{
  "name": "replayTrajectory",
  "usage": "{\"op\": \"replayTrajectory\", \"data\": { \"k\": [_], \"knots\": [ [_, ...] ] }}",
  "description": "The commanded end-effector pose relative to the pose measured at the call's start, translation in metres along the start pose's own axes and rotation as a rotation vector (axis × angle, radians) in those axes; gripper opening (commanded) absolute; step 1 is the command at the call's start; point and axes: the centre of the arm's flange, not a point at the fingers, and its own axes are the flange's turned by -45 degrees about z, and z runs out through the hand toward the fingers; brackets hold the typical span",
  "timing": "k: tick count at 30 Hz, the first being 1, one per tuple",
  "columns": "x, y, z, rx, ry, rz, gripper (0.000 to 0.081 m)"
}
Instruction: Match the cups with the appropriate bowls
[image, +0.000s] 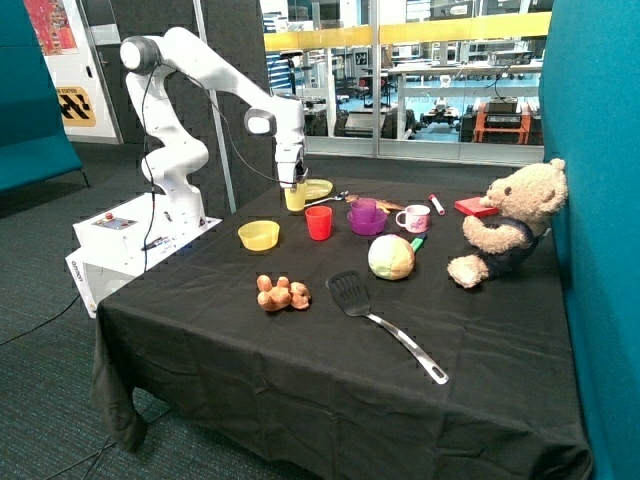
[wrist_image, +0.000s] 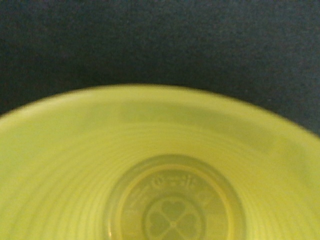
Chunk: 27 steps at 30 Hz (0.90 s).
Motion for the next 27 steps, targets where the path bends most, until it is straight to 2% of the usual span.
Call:
{"op": "replayTrajectory", "data": {
  "k": [1,9,15,27],
  "knots": [
    [0.002,0.009,-0.018,0.0021,0.001,-0.002,0.0],
    [0.007,0.025,-0.041,0.0021,0.0009,0.028,0.0],
    [-0.003,0.048,-0.056,0.0021,0.0009,0.068,0.0],
    [-0.022,0.081,-0.062,0.0021,0.0008,0.14,0.0]
  ]
}}
